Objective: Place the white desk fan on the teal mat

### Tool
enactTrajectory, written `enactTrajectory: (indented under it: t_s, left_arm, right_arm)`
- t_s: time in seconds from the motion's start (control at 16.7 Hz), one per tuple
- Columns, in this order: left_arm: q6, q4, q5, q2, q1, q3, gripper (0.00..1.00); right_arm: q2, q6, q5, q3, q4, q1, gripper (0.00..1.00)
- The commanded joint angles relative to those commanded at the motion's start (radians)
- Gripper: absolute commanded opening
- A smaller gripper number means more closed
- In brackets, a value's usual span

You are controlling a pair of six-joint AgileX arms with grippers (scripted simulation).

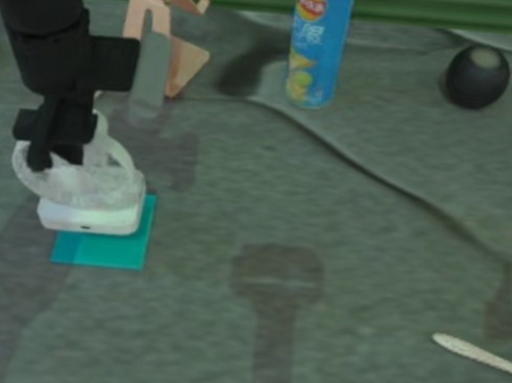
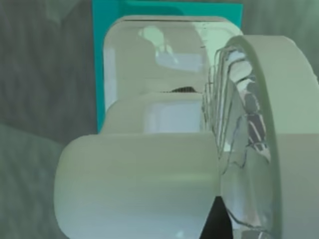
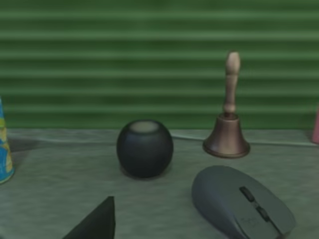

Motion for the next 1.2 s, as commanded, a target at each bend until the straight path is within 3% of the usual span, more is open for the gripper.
enactTrajectory:
  t_s: [0.6, 1.2]
  left_arm:
    - [0.007, 0.135, 0.001, 0.006, 0.013, -0.128, 0.0]
    - [0.007, 0.135, 0.001, 0.006, 0.013, -0.128, 0.75]
  right_arm:
    - [0.0, 0.0, 0.0, 0.0, 0.0, 0.0, 1.0]
    - [0.0, 0.0, 0.0, 0.0, 0.0, 0.0, 1.0]
